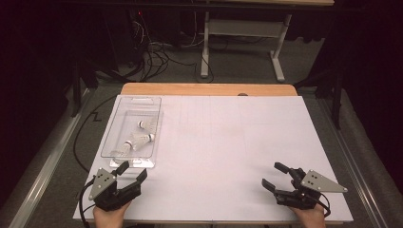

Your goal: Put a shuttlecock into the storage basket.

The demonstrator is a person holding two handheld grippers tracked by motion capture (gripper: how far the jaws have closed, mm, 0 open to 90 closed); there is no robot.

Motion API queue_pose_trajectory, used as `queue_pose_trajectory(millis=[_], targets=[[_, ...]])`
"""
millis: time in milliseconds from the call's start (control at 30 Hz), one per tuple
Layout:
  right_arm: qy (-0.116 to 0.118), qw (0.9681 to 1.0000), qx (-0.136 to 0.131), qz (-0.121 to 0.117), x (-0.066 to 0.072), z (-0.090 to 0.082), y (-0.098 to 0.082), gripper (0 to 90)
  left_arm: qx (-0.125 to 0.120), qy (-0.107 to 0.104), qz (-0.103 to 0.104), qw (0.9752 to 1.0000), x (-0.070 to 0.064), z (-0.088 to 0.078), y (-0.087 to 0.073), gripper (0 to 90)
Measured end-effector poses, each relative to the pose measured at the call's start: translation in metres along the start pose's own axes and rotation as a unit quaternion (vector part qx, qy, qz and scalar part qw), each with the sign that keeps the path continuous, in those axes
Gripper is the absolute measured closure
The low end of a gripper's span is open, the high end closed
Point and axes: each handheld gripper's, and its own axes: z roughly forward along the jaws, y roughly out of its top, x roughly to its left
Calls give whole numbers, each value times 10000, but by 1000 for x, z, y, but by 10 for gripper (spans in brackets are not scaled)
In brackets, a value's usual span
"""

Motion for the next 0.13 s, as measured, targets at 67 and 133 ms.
queue_pose_trajectory(millis=[67,133], targets=[[1,10000,-6,-1,0,0,0,244,3,-1,2,10000,0,0,0,294],[5,10000,-6,-5,0,0,0,244,5,-5,4,10000,0,0,0,295]])
